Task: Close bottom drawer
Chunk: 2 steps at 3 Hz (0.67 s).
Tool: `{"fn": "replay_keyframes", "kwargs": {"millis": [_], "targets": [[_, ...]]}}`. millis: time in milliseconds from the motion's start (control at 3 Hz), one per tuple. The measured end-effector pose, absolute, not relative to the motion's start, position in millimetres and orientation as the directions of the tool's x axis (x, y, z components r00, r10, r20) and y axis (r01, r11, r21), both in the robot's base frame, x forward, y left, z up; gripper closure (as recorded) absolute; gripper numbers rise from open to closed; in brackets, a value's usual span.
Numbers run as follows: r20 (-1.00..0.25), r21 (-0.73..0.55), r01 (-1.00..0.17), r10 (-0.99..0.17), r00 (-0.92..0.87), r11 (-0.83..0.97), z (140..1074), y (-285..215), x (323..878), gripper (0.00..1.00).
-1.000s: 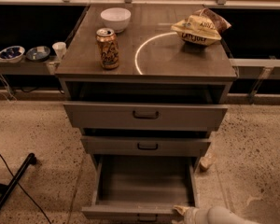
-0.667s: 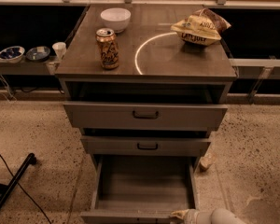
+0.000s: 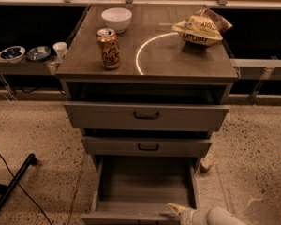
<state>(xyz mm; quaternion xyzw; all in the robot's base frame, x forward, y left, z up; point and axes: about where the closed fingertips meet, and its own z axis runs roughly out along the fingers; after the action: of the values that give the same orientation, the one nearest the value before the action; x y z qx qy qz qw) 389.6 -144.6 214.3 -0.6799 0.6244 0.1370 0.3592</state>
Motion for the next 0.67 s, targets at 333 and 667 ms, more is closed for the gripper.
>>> {"fn": "replay_keyframes", "kwargs": {"millis": [333,667], "targets": [[-0.619,-0.304,-0.951,-0.771,0.149,0.061,200.8,-145.2,394.0,0.63],[-0.619,-0.304,-0.951,-0.771,0.149,0.061,200.7,-145.2,394.0,0.47]]}}
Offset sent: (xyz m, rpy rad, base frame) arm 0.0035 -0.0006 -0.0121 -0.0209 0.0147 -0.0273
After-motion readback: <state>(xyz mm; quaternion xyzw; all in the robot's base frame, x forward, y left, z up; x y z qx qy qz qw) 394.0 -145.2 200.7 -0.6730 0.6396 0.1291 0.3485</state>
